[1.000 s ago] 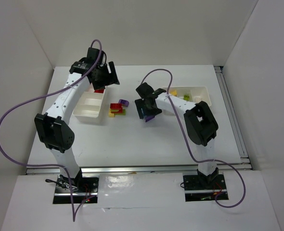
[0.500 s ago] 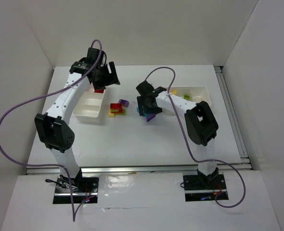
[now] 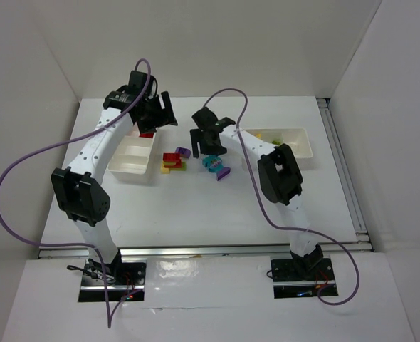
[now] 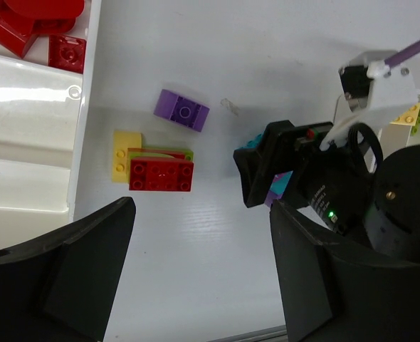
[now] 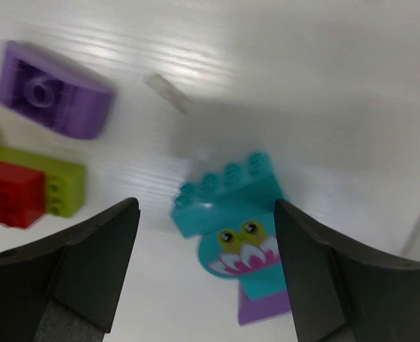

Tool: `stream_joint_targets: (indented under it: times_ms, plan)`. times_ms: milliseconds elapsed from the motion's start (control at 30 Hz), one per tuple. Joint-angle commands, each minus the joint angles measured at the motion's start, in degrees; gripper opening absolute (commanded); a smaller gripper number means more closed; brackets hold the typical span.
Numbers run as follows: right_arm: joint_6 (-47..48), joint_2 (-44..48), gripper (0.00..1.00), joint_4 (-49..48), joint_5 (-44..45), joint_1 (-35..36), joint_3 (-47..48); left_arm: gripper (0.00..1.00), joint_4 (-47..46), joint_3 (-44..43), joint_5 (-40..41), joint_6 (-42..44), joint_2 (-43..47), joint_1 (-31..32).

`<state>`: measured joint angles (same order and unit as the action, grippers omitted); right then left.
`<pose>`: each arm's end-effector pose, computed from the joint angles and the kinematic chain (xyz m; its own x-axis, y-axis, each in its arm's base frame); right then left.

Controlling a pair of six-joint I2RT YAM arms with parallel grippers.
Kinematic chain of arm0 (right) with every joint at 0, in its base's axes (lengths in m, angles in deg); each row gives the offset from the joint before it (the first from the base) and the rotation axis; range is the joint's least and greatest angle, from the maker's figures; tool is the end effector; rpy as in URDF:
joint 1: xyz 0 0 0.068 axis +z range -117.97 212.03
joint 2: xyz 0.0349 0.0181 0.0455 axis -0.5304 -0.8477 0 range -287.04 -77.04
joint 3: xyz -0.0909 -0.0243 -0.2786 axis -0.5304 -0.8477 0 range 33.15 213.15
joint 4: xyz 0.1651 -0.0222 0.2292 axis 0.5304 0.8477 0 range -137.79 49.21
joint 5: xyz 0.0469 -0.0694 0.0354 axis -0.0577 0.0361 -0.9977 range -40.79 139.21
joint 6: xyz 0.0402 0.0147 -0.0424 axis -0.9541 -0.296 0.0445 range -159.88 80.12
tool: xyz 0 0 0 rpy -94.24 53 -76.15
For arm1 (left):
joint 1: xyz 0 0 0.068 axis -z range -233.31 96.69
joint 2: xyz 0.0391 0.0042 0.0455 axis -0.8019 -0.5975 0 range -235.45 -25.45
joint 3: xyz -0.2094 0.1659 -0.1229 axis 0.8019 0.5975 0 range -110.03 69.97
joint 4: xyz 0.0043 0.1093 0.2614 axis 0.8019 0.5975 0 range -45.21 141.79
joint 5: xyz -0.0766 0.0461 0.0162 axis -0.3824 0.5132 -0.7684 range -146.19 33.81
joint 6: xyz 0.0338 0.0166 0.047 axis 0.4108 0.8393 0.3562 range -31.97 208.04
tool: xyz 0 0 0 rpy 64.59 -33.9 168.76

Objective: Sort the legos into containers by color

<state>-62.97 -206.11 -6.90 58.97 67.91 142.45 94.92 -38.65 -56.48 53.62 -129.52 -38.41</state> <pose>0.4346 0.3048 0.1983 -0.8499 -0.1377 -0.5087 -0.1923 0.9797 0.0561 0.4203 -0.1121 0.3873 -0.7167 -0.3942 -0.5753 -0.1752 0.9002 -0.3986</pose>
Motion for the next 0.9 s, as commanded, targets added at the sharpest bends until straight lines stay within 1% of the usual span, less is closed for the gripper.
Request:
stream_joint_targets:
  times_ms: [0,33,100,133,167,233,267,300,367,433,500,567,633,733,800,833,867]
  plan:
    - [2.6,-3.11,0.83,1.3,-6.13,-0.55,5.22,0.87,-0.21,0.25,-0.14,1.45,-0.17,-0.04]
    - [3.14,-3.11,0.81,1.3,-6.16,-0.55,5.23,0.87,-0.21,0.25,-0.14,1.45,-0.17,-0.04]
    - [4.71,-2.5,0.78,-0.18,-10.01,-0.02,4.18,0.87,-0.21,0.86,0.38,1.45,-0.17,-0.04]
    - [4.72,-1.1,0.73,-0.19,-10.02,-0.02,2.34,0.87,-0.21,0.86,0.38,1.45,-0.17,-0.04]
    - [5.42,-0.31,0.7,-0.19,-10.02,0.59,1.19,0.87,-0.21,0.86,0.38,1.45,-0.17,-0.04]
    - [5.95,2.32,0.69,-0.19,-10.02,1.21,-1.53,0.87,-0.21,0.86,0.38,1.45,-0.17,-0.04]
    - [5.95,3.47,0.69,-0.19,-10.02,1.21,-4.59,0.87,-0.21,0.86,0.38,1.45,-0.17,-0.04]
    - [7.0,4.61,0.67,-0.71,-11.59,1.21,-6.36,0.87,-0.21,0.86,0.38,1.98,-0.17,-0.04]
    - [8.24,7.85,0.67,-0.72,-13.18,1.74,-10.57,0.87,-0.21,0.86,0.38,1.98,-0.17,-0.04]
    - [9.73,9.36,0.64,-0.19,-14.5,1.74,-11.73,0.87,-0.21,0.86,0.38,1.98,-0.17,-0.04]
    - [9.73,11.56,0.63,1.91,-14.51,1.74,-11.74,0.87,-0.21,0.86,0.38,1.98,-0.17,-0.04]
    - [8.95,13.4,0.63,1.92,-12.76,1.74,-11.74,0.87,-0.21,0.86,0.38,1.98,0.36,-0.04]
    - [7.45,17.0,0.63,1.05,-8.8,1.74,-12.44,0.87,-0.21,0.34,-0.14,1.98,0.36,-0.04]
    - [1.06,18.33,0.67,3.66,-3.1,0.43,-12.45,0.87,-0.21,0.34,-0.14,1.98,0.36,-0.04]
    - [-1.24,17.29,0.72,6.04,-1.24,-0.19,-11.92,0.87,-0.21,0.34,-0.67,1.98,0.36,-0.04]
    - [-1.25,17.28,0.78,7.62,-0.71,-0.19,-11.91,0.87,-0.21,0.34,-0.67,1.98,0.36,-0.04]
    - [-2.12,16.32,0.81,8.33,-0.71,-0.19,-11.91,0.87,-0.21,0.34,-0.67,1.98,0.36,-0.04]
